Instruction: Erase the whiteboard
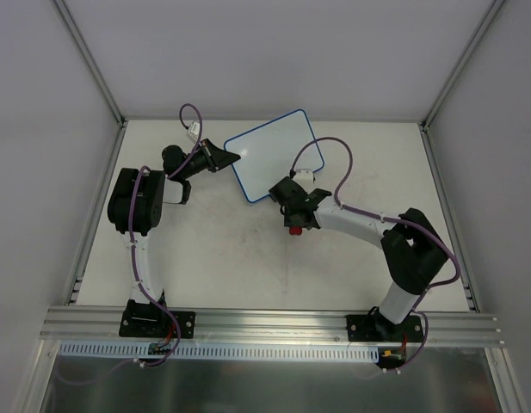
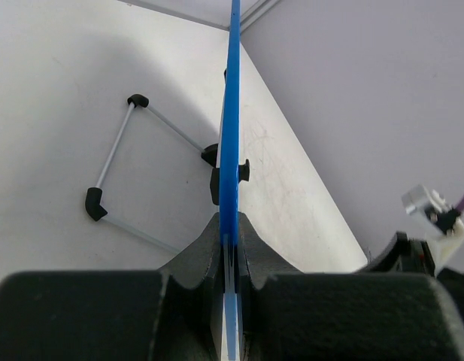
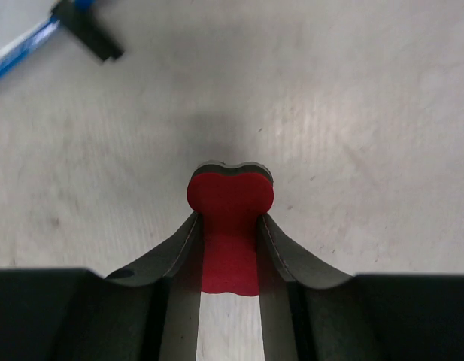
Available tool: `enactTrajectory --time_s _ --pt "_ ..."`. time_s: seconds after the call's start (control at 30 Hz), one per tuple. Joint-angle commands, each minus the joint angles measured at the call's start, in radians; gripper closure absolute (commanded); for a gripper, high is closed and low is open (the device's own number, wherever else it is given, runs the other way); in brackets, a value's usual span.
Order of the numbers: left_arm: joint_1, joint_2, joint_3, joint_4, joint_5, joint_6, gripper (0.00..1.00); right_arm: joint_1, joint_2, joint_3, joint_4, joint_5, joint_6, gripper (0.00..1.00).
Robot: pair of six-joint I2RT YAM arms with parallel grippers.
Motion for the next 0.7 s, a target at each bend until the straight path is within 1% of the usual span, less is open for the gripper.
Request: enactTrajectory --time_s 0.0,0.2,0.27,0.33,0.37,0.43,0.47,0.5,0.53,0.57,0.6,0.63,0.67 --pt "-0.009 -0.062 -0.006 0.236 0.047 0.002 0.98 0.072 -0.004 -0.029 -0.072 -0.094 -0.099 1.00" --pt "-0.009 -0.066 -0.009 0.236 0.047 0.000 0.98 0.112 0.002 -0.050 -0.055 -0.171 -0.134 1.00" --pt "-0.009 -0.068 -0.010 0.236 0.047 0.000 0.98 0.114 0.013 -0.047 -0.049 -0.182 -0.137 0.93" --pt "-0.009 -0.068 -0.010 0.236 0.047 0.002 0.98 0.117 0.027 -0.043 -0.041 -0.208 -0.145 0.91" --pt "-0.009 -0.068 -0.010 0.236 0.047 0.000 0.97 0.117 0.038 -0.038 -0.039 -0.212 -0.143 0.87" --pt "-0.009 -0.069 -0.012 0.236 0.047 0.000 0.95 0.120 0.047 -0.038 -0.029 -0.228 -0.143 0.71" --pt "-0.007 -0.069 -0.012 0.236 0.047 0.003 0.90 0.121 0.050 -0.038 -0.032 -0.220 -0.137 0.49" --pt "-0.009 -0.071 -0.013 0.236 0.047 0.003 0.86 0.123 0.047 -0.043 -0.027 -0.209 -0.129 0.36" --pt "-0.009 -0.074 -0.013 0.236 0.047 0.003 0.84 0.124 0.045 -0.047 -0.013 -0.217 -0.132 0.33" --pt "-0.009 -0.074 -0.015 0.236 0.047 0.006 0.82 0.126 0.039 -0.050 -0.006 -0.220 -0.135 0.26" --pt "-0.007 -0.075 -0.018 0.234 0.044 0.008 0.77 0.128 0.033 -0.055 -0.004 -0.217 -0.134 0.19" --pt "-0.007 -0.077 -0.018 0.234 0.043 0.008 0.75 0.129 0.021 -0.057 0.001 -0.212 -0.132 0.18" --pt "-0.006 -0.077 -0.019 0.234 0.043 0.008 0.73 0.129 0.016 -0.058 -0.001 -0.211 -0.135 0.11"
